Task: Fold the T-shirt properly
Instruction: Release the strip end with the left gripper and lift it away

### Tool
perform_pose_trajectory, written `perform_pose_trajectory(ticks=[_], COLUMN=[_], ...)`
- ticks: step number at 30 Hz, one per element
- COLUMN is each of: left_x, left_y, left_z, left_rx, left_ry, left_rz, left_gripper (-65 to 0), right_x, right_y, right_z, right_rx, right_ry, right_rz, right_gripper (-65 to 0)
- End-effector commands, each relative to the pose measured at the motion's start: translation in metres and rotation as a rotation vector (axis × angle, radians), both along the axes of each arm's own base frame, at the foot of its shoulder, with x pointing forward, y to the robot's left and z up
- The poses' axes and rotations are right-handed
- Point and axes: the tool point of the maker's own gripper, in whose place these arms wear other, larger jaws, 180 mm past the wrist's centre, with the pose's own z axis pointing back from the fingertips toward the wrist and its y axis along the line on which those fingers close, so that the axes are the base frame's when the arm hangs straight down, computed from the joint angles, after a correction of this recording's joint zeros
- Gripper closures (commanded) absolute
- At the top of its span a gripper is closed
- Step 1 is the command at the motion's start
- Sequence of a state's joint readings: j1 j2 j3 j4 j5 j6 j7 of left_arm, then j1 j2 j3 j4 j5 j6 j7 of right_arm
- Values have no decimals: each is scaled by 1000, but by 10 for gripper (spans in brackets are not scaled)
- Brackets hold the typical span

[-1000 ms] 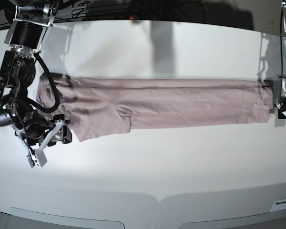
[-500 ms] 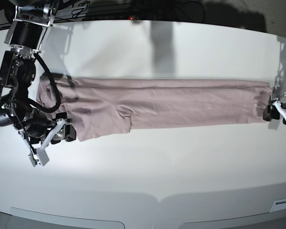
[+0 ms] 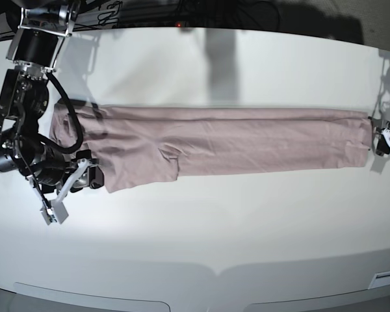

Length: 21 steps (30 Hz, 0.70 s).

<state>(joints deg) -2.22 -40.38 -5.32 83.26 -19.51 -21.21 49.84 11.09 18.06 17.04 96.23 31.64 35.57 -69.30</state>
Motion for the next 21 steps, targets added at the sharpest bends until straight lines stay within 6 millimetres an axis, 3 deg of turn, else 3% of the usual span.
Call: perform_pose_trajectory(ticks=[1,5,9,12,15,21], left_x=[11,14,8,-8,-18,-6], left_y=[10,22,72,97,96,73], left_z=[20,29,43,36,26,40], left_rx=[28,32,21,-117,-318,-500], left_ry=[-47,-70,-116,-96,-96,-135], left_rz=[3,33,172,251,274,232], left_gripper=[-457,-457,-457,-457,-456,-456], right_x=[9,9,8,8,8,7], right_y=[-3,-3,-3,-3,2,20], right_z=[17,17,16,15,18,27], right_rx=[-6,-7,-9,-10,20,118], right_ry=[-57,-53,-49,-43,-51,-69], right_rz=[2,2,3,3,17,70], right_gripper=[-319,-319,-319,-319,-319,-319])
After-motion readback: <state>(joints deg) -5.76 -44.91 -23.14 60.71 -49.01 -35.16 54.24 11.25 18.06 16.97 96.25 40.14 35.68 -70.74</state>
